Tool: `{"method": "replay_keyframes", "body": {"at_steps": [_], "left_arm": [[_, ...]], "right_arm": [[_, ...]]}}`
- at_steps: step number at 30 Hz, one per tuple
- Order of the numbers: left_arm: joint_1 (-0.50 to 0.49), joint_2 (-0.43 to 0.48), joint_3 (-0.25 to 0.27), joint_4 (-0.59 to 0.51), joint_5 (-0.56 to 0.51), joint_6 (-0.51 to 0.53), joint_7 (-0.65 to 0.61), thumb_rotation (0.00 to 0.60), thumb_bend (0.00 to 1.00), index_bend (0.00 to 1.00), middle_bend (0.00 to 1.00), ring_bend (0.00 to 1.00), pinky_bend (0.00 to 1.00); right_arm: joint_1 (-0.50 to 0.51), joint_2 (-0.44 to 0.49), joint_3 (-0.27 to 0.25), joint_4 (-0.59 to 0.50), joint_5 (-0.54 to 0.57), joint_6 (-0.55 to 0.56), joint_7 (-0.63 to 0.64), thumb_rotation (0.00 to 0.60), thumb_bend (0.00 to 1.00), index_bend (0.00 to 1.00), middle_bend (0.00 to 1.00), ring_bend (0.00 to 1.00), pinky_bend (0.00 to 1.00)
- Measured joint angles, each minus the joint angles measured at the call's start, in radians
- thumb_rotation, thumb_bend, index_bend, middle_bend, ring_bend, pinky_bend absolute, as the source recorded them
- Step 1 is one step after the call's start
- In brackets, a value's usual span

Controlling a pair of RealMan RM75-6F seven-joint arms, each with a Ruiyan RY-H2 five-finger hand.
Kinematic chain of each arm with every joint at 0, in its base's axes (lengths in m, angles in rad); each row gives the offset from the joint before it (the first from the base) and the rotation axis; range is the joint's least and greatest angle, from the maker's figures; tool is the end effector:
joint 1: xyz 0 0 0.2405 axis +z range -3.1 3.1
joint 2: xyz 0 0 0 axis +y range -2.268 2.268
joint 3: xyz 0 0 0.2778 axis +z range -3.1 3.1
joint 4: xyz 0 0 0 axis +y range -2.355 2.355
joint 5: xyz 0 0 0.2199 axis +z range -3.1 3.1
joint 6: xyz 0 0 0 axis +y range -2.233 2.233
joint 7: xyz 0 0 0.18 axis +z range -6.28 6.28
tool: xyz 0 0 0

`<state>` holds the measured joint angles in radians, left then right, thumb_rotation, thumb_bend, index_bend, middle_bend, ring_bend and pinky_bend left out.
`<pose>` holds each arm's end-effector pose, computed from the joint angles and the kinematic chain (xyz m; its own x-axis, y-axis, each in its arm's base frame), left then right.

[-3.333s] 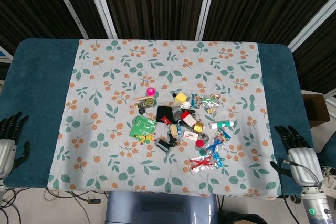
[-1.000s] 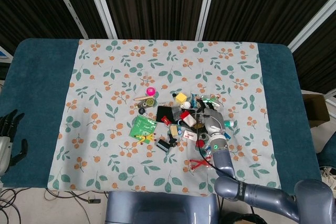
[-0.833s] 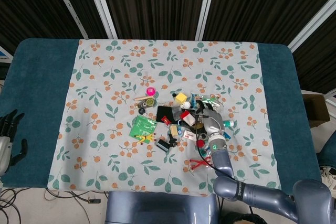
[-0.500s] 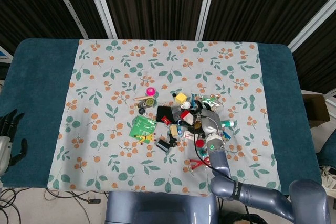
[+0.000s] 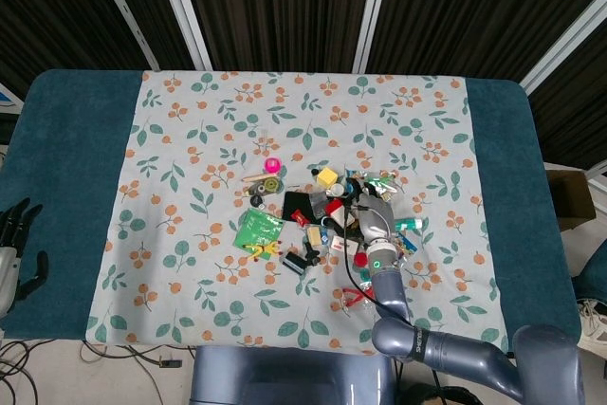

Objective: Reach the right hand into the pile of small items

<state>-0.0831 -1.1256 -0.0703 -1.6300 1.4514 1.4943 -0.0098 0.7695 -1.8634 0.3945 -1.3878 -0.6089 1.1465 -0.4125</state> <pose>-0.3355 0.2228 0.1635 0.3583 -0.0251 0.9333 0.9333 0.0374 -0.3572 -0.1447 -0.4023 -0.0926 -0.0265 -0.2785 0.9601 -0.9897 0.1422 0.0140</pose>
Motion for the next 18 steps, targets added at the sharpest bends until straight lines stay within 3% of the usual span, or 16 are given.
{"method": "replay_keyframes", "body": {"at_steps": [12,18], "left_arm": [[0.000,0.001,-0.003,-0.011,-0.005,0.001,0.007,0.600,0.58,0.07,0.00,0.00,0.04],[0.000,0.001,-0.003,-0.011,-0.006,-0.001,0.006,0.600,0.58,0.07,0.00,0.00,0.04]], "right_arm": [[0.009,-0.019,0.019,0.019,0.017,0.005,-0.028,0.600,0.26,0.16,0.43,0.12,0.23],[0.008,-0.024,0.026,0.025,0.019,0.005,-0.030,0.600,0.36,0.18,0.47,0.14,0.23]]}}
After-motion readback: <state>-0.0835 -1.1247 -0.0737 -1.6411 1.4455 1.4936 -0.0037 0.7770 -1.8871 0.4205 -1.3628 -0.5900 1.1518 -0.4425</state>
